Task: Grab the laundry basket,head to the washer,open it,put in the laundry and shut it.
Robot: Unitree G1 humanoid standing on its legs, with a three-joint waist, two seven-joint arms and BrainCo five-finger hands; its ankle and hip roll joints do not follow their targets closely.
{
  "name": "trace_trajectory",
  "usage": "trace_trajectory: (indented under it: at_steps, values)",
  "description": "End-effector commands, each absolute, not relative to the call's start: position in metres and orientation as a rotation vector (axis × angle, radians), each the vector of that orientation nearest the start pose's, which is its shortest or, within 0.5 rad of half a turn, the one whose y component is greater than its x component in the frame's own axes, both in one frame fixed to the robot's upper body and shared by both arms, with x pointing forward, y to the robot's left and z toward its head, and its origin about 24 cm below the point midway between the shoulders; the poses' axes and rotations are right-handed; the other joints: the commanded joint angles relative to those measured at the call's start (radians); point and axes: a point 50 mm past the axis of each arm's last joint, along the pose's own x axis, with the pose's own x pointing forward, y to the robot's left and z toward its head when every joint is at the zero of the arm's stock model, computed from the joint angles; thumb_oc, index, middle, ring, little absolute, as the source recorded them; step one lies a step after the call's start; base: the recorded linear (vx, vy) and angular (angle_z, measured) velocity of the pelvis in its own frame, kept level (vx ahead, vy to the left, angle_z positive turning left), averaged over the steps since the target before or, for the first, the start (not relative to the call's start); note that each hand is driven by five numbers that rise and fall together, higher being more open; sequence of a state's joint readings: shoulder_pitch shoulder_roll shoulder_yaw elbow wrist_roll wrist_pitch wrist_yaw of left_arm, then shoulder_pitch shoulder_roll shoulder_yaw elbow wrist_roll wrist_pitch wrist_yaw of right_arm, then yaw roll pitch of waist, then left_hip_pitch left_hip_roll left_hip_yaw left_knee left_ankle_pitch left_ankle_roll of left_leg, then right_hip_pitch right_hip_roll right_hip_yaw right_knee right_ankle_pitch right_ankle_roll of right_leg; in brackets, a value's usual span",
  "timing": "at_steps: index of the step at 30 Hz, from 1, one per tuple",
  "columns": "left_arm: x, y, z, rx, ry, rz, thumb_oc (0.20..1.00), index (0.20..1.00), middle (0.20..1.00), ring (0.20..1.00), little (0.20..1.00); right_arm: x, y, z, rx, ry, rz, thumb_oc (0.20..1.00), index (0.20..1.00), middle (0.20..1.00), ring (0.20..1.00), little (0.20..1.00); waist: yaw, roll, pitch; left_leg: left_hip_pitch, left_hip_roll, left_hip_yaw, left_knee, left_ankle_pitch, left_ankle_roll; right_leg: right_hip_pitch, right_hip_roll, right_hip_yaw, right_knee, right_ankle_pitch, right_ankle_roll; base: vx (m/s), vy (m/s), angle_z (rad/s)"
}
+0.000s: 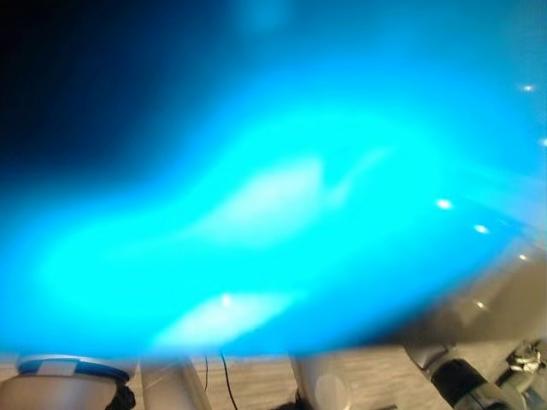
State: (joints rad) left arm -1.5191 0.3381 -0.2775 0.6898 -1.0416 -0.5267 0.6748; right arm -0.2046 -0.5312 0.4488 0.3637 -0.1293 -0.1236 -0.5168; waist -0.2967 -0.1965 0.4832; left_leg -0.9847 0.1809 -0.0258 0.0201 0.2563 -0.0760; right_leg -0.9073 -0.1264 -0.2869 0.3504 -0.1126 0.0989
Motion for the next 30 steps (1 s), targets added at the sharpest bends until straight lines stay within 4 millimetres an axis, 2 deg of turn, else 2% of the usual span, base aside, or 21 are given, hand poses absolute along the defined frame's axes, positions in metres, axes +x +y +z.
trace_trajectory:
  at_steps: [1, 4, 5, 6, 9, 11, 12, 13, 14, 15, 16, 17, 18, 19, 20, 21, 22, 23, 25, 27, 30]
  values:
    - [0.232, 0.09, 0.499, -0.987, -1.451, -0.267, 0.2, 0.2, 0.2, 0.2, 0.2, 0.246, -0.224, 0.008, -0.761, 0.027, -0.133, 1.0, 1.0, 1.0, 1.0, 1.0, 0.023, -0.01, -0.004, 0.11, -0.001, -0.044, 0.066, -0.219, -0.039, 0.027, 0.035, 0.03, -0.233, 0.19, 0.054, 0.0, -0.022, 0.06]
    - [0.246, 0.08, 0.49, -0.956, -1.368, -0.279, 0.2, 0.2, 0.2, 0.2, 0.2, 0.244, -0.225, 0.007, -0.756, 0.04, -0.139, 1.0, 1.0, 1.0, 1.0, 1.0, 0.025, -0.007, -0.005, 0.113, -0.005, -0.046, 0.064, -0.216, -0.039, 0.031, 0.036, 0.03, -0.233, 0.19, 0.051, -0.01, -0.01, 0.1]
    - [0.258, 0.076, 0.485, -0.918, -1.311, -0.276, 0.445, 0.445, 0.445, 0.445, 0.445, 0.244, -0.227, 0.006, -0.752, 0.048, -0.146, 1.0, 1.0, 1.0, 1.0, 1.0, 0.027, -0.005, -0.004, 0.113, -0.007, -0.048, 0.065, -0.215, -0.039, 0.035, 0.035, 0.029, -0.235, 0.191, 0.049, -0.02, 0.003, 0.11]
    - [0.285, 0.07, 0.474, -0.765, -1.191, -0.25, 1.0, 1.0, 1.0, 1.0, 1.0, 0.245, -0.23, 0.007, -0.743, 0.056, -0.166, 1.0, 1.0, 1.0, 1.0, 1.0, 0.032, 0.006, -0.003, 0.113, -0.01, -0.049, 0.063, -0.212, -0.038, 0.038, 0.032, 0.024, -0.239, 0.195, 0.047, -0.03, 0.013, 0.1]
    - [0.331, 0.075, 0.453, -0.245, -1.026, -0.135, 1.0, 1.0, 1.0, 1.0, 1.0, 0.246, -0.239, 0.011, -0.738, 0.062, -0.199, 1.0, 1.0, 1.0, 1.0, 1.0, 0.043, 0.034, -0.001, 0.112, -0.012, -0.043, 0.057, -0.204, -0.037, 0.042, 0.024, 0.016, -0.244, 0.202, 0.046, -0.02, 0.03, 0.05]
    - [0.359, 0.094, 0.441, 0.115, -0.912, -0.019, 1.0, 1.0, 1.0, 1.0, 1.0, 0.247, -0.244, 0.011, -0.731, 0.074, -0.211, 1.0, 1.0, 1.0, 1.0, 1.0, 0.055, 0.051, 0.003, 0.114, -0.014, -0.04, 0.055, -0.197, -0.034, 0.047, 0.019, 0.012, -0.244, 0.204, 0.045, -0.01, 0.016, 0.01]
    - [0.359, 0.094, 0.443, 0.119, -0.914, -0.021, 1.0, 1.0, 1.0, 1.0, 1.0, 0.247, -0.243, 0.012, -0.727, 0.071, -0.21, 1.0, 1.0, 1.0, 1.0, 1.0, 0.055, 0.048, 0.006, 0.115, -0.015, -0.041, 0.055, -0.197, -0.034, 0.047, 0.018, 0.011, -0.244, 0.204, 0.045, 0.0, 0.0, 0.0]
    - [0.365, 0.099, 0.441, 0.302, -0.889, 0.029, 1.0, 1.0, 1.0, 1.0, 1.0, 0.248, -0.243, 0.011, -0.724, 0.078, -0.207, 1.0, 1.0, 1.0, 1.0, 1.0, 0.061, 0.053, 0.008, 0.117, -0.017, -0.04, 0.055, -0.194, -0.034, 0.05, 0.016, 0.011, -0.244, 0.206, 0.045, -0.02, 0.024, 0.1]
    - [0.374, 0.105, 0.435, 0.667, -0.866, 0.155, 1.0, 1.0, 1.0, 1.0, 1.0, 0.25, -0.242, 0.009, -0.723, 0.087, -0.193, 1.0, 1.0, 1.0, 1.0, 1.0, 0.074, 0.063, 0.013, 0.125, -0.019, -0.035, 0.053, -0.19, -0.033, 0.057, 0.013, 0.012, -0.246, 0.208, 0.045, -0.03, 0.03, 0.13]
    - [0.376, 0.104, 0.433, 0.799, -0.871, 0.208, 1.0, 1.0, 1.0, 1.0, 1.0, 0.25, -0.24, 0.007, -0.717, 0.09, -0.183, 1.0, 1.0, 1.0, 1.0, 1.0, 0.08, 0.063, 0.017, 0.131, -0.02, -0.033, 0.05, -0.187, -0.033, 0.062, 0.012, 0.013, -0.246, 0.209, 0.046, -0.02, 0.024, 0.15]
    - [0.376, 0.104, 0.432, 0.803, -0.872, 0.209, 1.0, 1.0, 1.0, 1.0, 1.0, 0.25, -0.24, 0.006, -0.715, 0.09, -0.183, 1.0, 1.0, 1.0, 1.0, 1.0, 0.081, 0.06, 0.019, 0.133, -0.02, -0.033, 0.049, -0.187, -0.033, 0.064, 0.012, 0.014, -0.247, 0.209, 0.047, -0.02, 0.018, 0.1]
    - [0.377, 0.091, 0.422, 0.958, -0.916, 0.254, 1.0, 1.0, 1.0, 1.0, 1.0, 0.252, -0.236, 0.002, -0.702, 0.097, -0.174, 1.0, 1.0, 1.0, 1.0, 1.0, 0.096, 0.06, 0.027, 0.146, -0.022, -0.031, 0.046, -0.185, -0.031, 0.075, 0.011, 0.015, -0.25, 0.208, 0.048, -0.01, 0.011, 0.1]
    - [0.377, 0.091, 0.421, 0.958, -0.916, 0.254, 1.0, 1.0, 1.0, 1.0, 1.0, 0.252, -0.236, 0.002, -0.702, 0.098, -0.174, 1.0, 1.0, 1.0, 1.0, 1.0, 0.096, 0.06, 0.027, 0.147, -0.022, -0.031, 0.046, -0.185, -0.031, 0.075, 0.011, 0.016, -0.25, 0.208, 0.048, -0.01, 0.03, 0.1]
    - [0.378, 0.078, 0.404, 1.049, -0.948, 0.242, 1.0, 1.0, 1.0, 1.0, 1.0, 0.252, -0.229, -0.003, -0.686, 0.109, -0.16, 1.0, 1.0, 1.0, 1.0, 1.0, 0.106, 0.059, 0.032, 0.158, -0.023, -0.032, 0.043, -0.189, -0.028, 0.086, 0.008, 0.015, -0.253, 0.206, 0.047, -0.01, 0.018, 0.1]
    - [0.378, 0.078, 0.402, 1.051, -0.946, 0.243, 1.0, 1.0, 1.0, 1.0, 1.0, 0.252, -0.229, -0.004, -0.686, 0.11, -0.159, 1.0, 1.0, 1.0, 1.0, 1.0, 0.107, 0.059, 0.031, 0.16, -0.023, -0.032, 0.042, -0.189, -0.028, 0.088, 0.008, 0.015, -0.253, 0.206, 0.047, -0.01, 0.046, 0.14]
    - [0.379, 0.069, 0.378, 1.101, -0.953, 0.209, 1.0, 1.0, 1.0, 1.0, 1.0, 0.252, -0.221, -0.01, -0.672, 0.132, -0.147, 1.0, 1.0, 1.0, 1.0, 1.0, 0.118, 0.06, 0.033, 0.173, -0.027, -0.031, 0.044, -0.194, -0.026, 0.102, 0.006, 0.017, -0.256, 0.202, 0.046, 0.0, 0.043, 0.14]
    - [0.377, 0.064, 0.372, 1.105, -0.974, 0.195, 1.0, 1.0, 1.0, 1.0, 1.0, 0.252, -0.219, -0.012, -0.666, 0.142, -0.145, 1.0, 1.0, 1.0, 1.0, 1.0, 0.124, 0.06, 0.035, 0.174, -0.028, -0.03, 0.045, -0.197, -0.026, 0.105, 0.004, 0.016, -0.256, 0.2, 0.046, -0.08, 0.072, 0.12]
    - [0.371, 0.058, 0.365, 1.089, -1.015, 0.17, 1.0, 1.0, 1.0, 1.0, 1.0, 0.251, -0.218, -0.015, -0.662, 0.153, -0.144, 1.0, 1.0, 1.0, 1.0, 1.0, 0.129, 0.057, 0.037, 0.166, -0.039, -0.024, 0.052, -0.178, -0.02, 0.102, -0.005, 0.006, -0.258, 0.217, 0.034, -0.08, 0.057, 0.09]
    - [0.368, 0.057, 0.357, 1.073, -1.033, 0.171, 1.0, 1.0, 1.0, 1.0, 1.0, 0.251, -0.216, -0.017, -0.668, 0.16, -0.138, 1.0, 1.0, 1.0, 1.0, 1.0, 0.134, 0.061, 0.033, 0.183, -0.036, -0.031, 0.051, -0.202, -0.025, 0.122, 0.0, 0.017, -0.261, 0.2, 0.044, -0.02, 0.041, 0.13]
    - [0.36, 0.049, 0.338, 1.001, -1.078, 0.179, 1.0, 1.0, 1.0, 1.0, 1.0, 0.252, -0.209, -0.021, -0.71, 0.165, -0.105, 1.0, 1.0, 1.0, 1.0, 1.0, 0.141, 0.051, 0.037, 0.186, -0.046, -0.024, 0.059, -0.188, -0.023, 0.137, -0.015, 0.003, -0.269, 0.217, 0.033, -0.06, 0.069, 0.09]
    - [0.347, 0.053, 0.326, 0.931, -1.128, 0.213, 1.0, 1.0, 1.0, 1.0, 1.0, 0.25, -0.207, -0.026, -0.766, 0.179, -0.078, 1.0, 1.0, 1.0, 1.0, 1.0, 0.15, 0.044, 0.037, 0.232, -0.05, -0.023, 0.048, -0.188, -0.026, 0.188, -0.02, -0.001, -0.282, 0.22, 0.035, -0.02, 0.063, 0.01]
